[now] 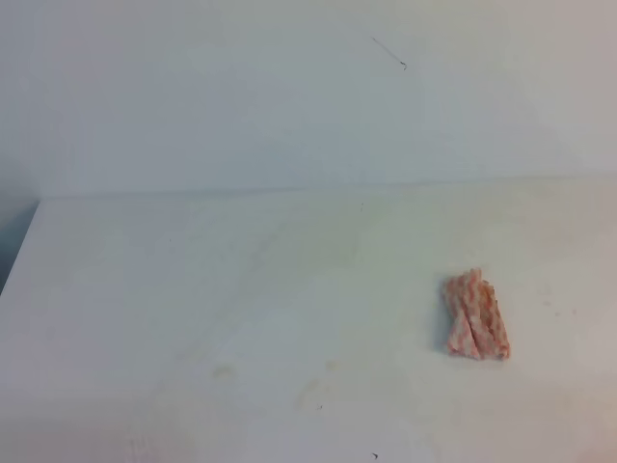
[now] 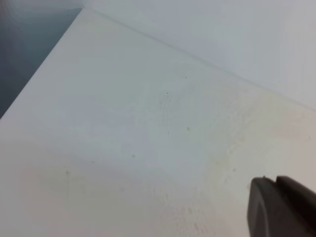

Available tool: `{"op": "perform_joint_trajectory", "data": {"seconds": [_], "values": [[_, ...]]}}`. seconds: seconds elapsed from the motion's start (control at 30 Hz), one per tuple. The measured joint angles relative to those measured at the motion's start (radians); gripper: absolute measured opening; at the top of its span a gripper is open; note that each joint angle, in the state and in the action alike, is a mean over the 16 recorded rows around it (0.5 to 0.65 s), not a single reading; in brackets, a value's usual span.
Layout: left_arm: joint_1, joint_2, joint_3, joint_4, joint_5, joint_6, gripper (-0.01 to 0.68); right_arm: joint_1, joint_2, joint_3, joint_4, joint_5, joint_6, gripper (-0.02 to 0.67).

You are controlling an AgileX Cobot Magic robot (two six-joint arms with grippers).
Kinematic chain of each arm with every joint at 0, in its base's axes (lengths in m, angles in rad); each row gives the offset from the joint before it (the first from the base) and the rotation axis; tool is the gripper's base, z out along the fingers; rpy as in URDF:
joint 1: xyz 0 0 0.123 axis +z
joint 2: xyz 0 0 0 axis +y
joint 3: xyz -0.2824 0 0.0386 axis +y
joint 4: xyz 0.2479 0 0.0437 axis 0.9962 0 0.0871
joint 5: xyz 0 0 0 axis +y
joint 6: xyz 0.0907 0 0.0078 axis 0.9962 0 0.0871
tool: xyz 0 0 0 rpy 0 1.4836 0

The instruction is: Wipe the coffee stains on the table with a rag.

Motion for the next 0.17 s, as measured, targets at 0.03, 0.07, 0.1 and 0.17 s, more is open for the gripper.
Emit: {"op": "perform_joint_trajectory", "data": {"seconds": [0.03,0.07,0.1,0.17], "values": [[0.0,0.0,0.0,0.0,0.0,0.0,0.001,0.0,0.0,0.001,0.0,0.0,0.0,-0.003],[0.0,0.0,0.0,0.0,0.0,0.0,0.001,0.0,-0.001,0.001,0.0,-0.001,0.0,-0.003],[0.0,0.0,0.0,0.0,0.0,0.0,0.001,0.0,-0.001,0.002,0.0,-0.002,0.0,-0.003],[0.0,0.0,0.0,0.0,0.0,0.0,0.001,0.0,-0.003,0.004,0.0,-0.003,0.0,-0.003]]}}
